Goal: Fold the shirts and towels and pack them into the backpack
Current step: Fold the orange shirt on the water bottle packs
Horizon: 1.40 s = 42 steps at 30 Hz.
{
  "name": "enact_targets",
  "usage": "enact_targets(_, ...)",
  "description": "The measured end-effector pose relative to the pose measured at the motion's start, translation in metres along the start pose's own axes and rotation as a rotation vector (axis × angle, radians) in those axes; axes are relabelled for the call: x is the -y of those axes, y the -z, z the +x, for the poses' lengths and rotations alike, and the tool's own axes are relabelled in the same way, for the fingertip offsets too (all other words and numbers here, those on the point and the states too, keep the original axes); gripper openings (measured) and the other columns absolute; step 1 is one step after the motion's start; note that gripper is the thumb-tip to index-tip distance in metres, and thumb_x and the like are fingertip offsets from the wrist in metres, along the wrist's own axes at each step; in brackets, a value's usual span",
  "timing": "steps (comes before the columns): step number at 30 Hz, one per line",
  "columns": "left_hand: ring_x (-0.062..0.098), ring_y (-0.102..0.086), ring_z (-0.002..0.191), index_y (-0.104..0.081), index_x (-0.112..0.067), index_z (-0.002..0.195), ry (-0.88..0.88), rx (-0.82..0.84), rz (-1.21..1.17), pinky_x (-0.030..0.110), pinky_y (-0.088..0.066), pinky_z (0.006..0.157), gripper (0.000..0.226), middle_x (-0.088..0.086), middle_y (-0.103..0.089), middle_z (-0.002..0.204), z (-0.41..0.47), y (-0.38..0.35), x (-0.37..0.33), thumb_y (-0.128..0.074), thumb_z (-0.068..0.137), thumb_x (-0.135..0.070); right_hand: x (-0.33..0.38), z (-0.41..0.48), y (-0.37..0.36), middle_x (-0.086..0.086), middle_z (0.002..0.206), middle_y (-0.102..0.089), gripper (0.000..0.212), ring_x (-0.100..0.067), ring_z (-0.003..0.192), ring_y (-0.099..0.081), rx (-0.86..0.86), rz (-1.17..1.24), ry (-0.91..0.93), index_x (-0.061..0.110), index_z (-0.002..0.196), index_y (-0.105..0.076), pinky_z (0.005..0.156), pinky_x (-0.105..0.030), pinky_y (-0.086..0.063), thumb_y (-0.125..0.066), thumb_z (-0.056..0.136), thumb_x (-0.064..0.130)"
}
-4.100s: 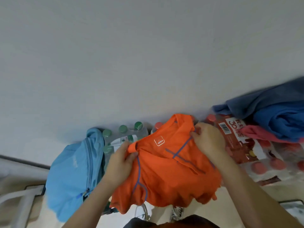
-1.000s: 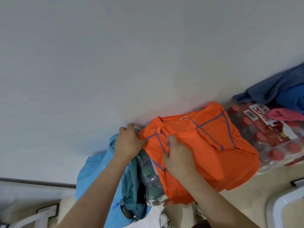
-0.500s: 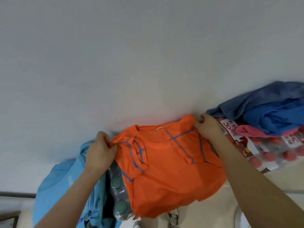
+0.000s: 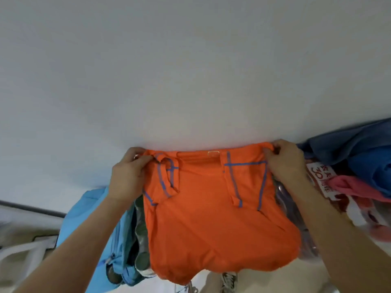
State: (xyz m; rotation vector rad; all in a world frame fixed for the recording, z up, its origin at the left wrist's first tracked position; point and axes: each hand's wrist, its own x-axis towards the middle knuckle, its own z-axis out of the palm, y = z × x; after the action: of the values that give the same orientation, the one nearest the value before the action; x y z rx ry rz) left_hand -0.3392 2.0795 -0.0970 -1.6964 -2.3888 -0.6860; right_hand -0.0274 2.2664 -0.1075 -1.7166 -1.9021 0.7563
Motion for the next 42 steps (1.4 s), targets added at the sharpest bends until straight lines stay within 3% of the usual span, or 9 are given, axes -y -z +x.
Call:
enact_targets(3,0.033,-0.066,0.067,-0.074,-0.013,0.092,0.003,0.168,0.117,0.037,-0.055,0.056,0.040,0.015,-0.063,0.098,-0.018,-0.012,0.005,-0.041,0.076,-0.026,0.000,-0.013,-0.008,-0.019,0.100,-0.061,0.022,-0.037,0.091,-0.060,-0.063,-0.050,0.045,0.007,0.096,-0.057,0.074,-0.038,-0.045,-0.066,0.082,0.021)
enact_targets(6,0.036,-0.060,0.078,-0.073,-0.021,0.099,0.127,0.254,0.152,0.042,-0.053,0.060,0.044,0.014,-0.055,0.091,-0.013,-0.012,-0.002,-0.038,0.080,-0.037,0.016,-0.040,-0.006,-0.023,0.106,-0.051,0.037,-0.042,0.093,-0.055,-0.111,-0.134,0.215,0.005,0.109,-0.054,0.080,-0.043,-0.046,-0.065,0.082,0.029)
enact_targets(11,0.039,-0.060,0.079,-0.070,-0.021,0.108,0.145,0.310,0.186,0.043,-0.051,0.064,0.033,0.015,-0.051,0.090,-0.007,0.002,-0.031,-0.063,0.077,-0.013,0.034,-0.107,-0.005,-0.006,0.121,-0.045,0.075,-0.027,0.115,-0.046,0.349,-0.403,0.355,0.024,0.131,-0.047,0.095,-0.037,-0.043,-0.058,0.071,0.068)
enact_targets(15,0.034,-0.064,0.087,-0.069,-0.015,0.108,-0.053,0.344,0.001,0.038,-0.052,0.073,0.033,0.011,-0.065,0.099,-0.009,-0.001,-0.072,-0.057,0.077,-0.014,0.031,-0.119,-0.005,-0.001,0.124,-0.042,0.053,-0.022,0.117,-0.047,0.313,-0.461,0.395,0.025,0.126,-0.046,0.091,-0.033,-0.043,-0.063,0.080,0.046)
enact_targets(22,0.036,-0.058,0.108,-0.055,-0.010,0.125,-0.241,0.426,-0.114,0.040,-0.044,0.088,0.039,0.017,-0.061,0.120,0.037,-0.065,-0.171,-0.050,0.086,-0.014,0.002,-0.132,-0.001,-0.004,0.099,-0.059,0.046,-0.029,0.088,-0.059,0.091,-0.540,0.362,0.023,0.102,-0.063,0.064,-0.041,-0.050,-0.076,0.058,0.025)
enact_targets(26,0.037,-0.058,0.107,-0.046,-0.012,0.129,-0.306,0.484,0.066,0.042,-0.044,0.085,0.039,0.015,-0.061,0.118,0.048,-0.083,-0.198,-0.046,0.090,-0.012,-0.012,-0.126,-0.009,-0.007,0.088,-0.057,0.020,-0.030,0.079,-0.055,-0.061,-0.413,0.364,0.015,0.088,-0.063,0.064,-0.038,-0.052,-0.057,0.070,0.020)
enact_targets(29,0.037,-0.058,0.105,-0.048,-0.015,0.128,-0.274,0.477,0.003,0.041,-0.043,0.085,0.041,0.014,-0.058,0.119,0.047,-0.084,-0.198,-0.048,0.088,-0.008,-0.019,-0.127,-0.013,-0.006,0.082,-0.057,0.020,-0.028,0.072,-0.057,-0.131,-0.258,0.364,0.014,0.086,-0.060,0.062,-0.034,-0.051,-0.045,0.078,0.023)
enact_targets(34,0.037,-0.063,0.087,-0.062,-0.018,0.106,-0.307,0.286,-0.225,0.044,-0.051,0.068,0.027,0.010,-0.061,0.102,0.046,-0.085,-0.201,-0.046,0.085,-0.026,-0.025,-0.132,0.000,-0.003,0.087,-0.057,0.016,-0.021,0.066,-0.057,-0.291,0.000,0.245,0.016,0.094,-0.053,0.055,-0.022,-0.040,-0.041,0.085,0.022)
enact_targets(42,0.033,-0.059,0.046,-0.061,-0.024,0.096,-0.372,0.178,-0.073,0.033,-0.044,0.038,0.023,0.005,-0.063,0.088,0.044,-0.097,-0.215,-0.048,0.077,-0.020,-0.048,-0.130,0.010,-0.004,0.086,-0.048,0.017,-0.023,0.068,-0.052,-0.235,-0.187,0.285,0.016,0.090,-0.055,0.052,-0.029,-0.041,-0.043,0.079,0.020)
